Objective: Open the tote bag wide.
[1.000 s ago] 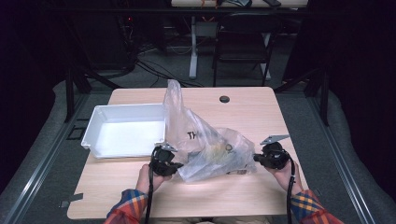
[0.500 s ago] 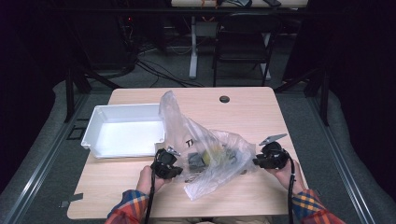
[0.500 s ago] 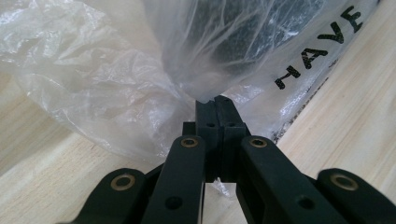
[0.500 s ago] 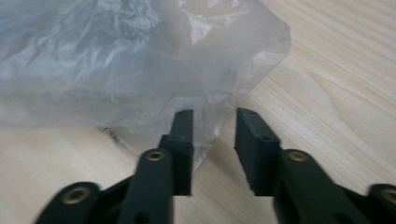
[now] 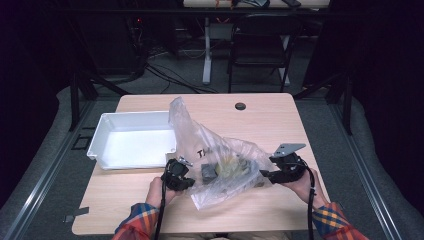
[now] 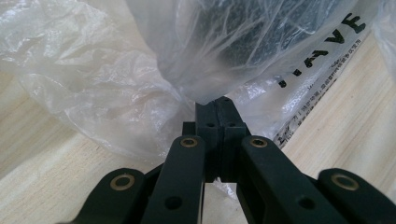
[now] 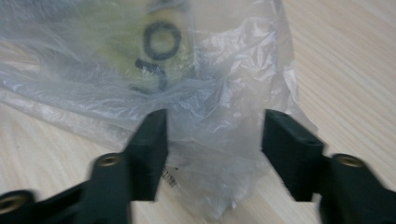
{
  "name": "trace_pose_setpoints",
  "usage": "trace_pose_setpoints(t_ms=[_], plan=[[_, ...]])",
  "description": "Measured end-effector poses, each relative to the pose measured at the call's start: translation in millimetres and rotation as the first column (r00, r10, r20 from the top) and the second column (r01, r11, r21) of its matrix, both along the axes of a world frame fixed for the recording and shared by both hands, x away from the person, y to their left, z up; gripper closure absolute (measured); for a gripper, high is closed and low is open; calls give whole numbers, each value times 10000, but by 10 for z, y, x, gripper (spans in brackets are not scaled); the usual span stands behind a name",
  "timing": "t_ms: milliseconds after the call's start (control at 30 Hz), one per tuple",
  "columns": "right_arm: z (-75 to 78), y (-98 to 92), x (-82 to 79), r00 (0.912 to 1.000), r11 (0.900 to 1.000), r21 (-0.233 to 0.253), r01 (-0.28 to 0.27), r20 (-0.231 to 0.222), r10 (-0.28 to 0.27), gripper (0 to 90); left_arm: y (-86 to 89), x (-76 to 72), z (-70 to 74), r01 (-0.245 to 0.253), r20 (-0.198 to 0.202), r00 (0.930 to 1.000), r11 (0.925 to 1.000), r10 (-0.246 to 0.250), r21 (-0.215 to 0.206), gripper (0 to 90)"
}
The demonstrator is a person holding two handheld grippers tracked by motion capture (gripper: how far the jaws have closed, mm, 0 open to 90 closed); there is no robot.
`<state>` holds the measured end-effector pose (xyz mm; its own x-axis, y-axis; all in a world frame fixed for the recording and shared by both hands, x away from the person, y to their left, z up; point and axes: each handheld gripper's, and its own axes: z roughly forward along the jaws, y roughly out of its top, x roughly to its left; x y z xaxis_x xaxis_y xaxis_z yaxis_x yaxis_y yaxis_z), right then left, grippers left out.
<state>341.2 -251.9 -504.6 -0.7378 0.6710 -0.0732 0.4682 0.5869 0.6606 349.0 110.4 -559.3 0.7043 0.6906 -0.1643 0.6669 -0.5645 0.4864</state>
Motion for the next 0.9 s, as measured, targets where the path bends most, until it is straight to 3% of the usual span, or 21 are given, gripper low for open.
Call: trace_pose_setpoints(t_ms=[67, 133, 200, 300, 467, 567, 667, 733, 767, 800, 833, 900], plan=[[-53, 21, 51, 9997, 10000, -63, 47, -219, -48, 634, 3, 3, -4, 24, -14, 10000, 10000, -24, -13, 900], [-93, 10, 75, 9993, 9998, 180, 56, -361, -50, 786, 4, 6, -6, 5, -37, 10000, 10000, -5, -28, 900], [-115, -15, 85, 9987, 9995, 267, 189, -481, -176, 876, 2, 4, -2, -16, -58, 10000, 10000, 16, -14, 900], [-119, -60, 87, 9974, 9979, 497, 426, -594, -397, 900, 7, 8, 13, 40, -34, 10000, 10000, -40, 17, 886], [-114, -100, 74, 9955, 9950, 747, 668, -722, -614, 900, 72, 9, 133, 29, 6, 10000, 9987, -29, -510, 667], [-122, -102, 73, 9949, 9950, 738, 678, -794, -619, 900, 96, -24, 250, -357, 429, 9983, 9938, 404, -1056, 506], [-129, -101, 71, 9953, 9954, 751, 596, -801, -536, 900, 114, -54, 382, -738, 1137, 9893, 9855, 917, -1528, 417], [-127, -97, 63, 9955, 9949, 799, 621, -769, -560, 900, 115, -66, 446, -1004, 1620, 9775, 9738, 1348, -2042, 412], [-122, -98, 62, 9957, 9952, 786, 579, -762, -519, 900, 113, -61, 469, -954, 1753, 9753, 9716, 1348, -2164, 421], [-118, -100, 60, 9958, 9952, 810, 558, -764, -496, 900, 105, -64, 481, -968, 2033, 9684, 9688, 1447, -2283, 443], [-114, -100, 57, 9957, 9948, 847, 558, -781, -492, 900, 95, -63, 480, -925, 2273, 9622, 9649, 1502, -2459, 523], [-98, -110, 53, 9956, 9935, 981, 578, -792, -501, 900, 52, -46, 454, -843, 2233, 9650, 9691, 1374, -2317, 704]])
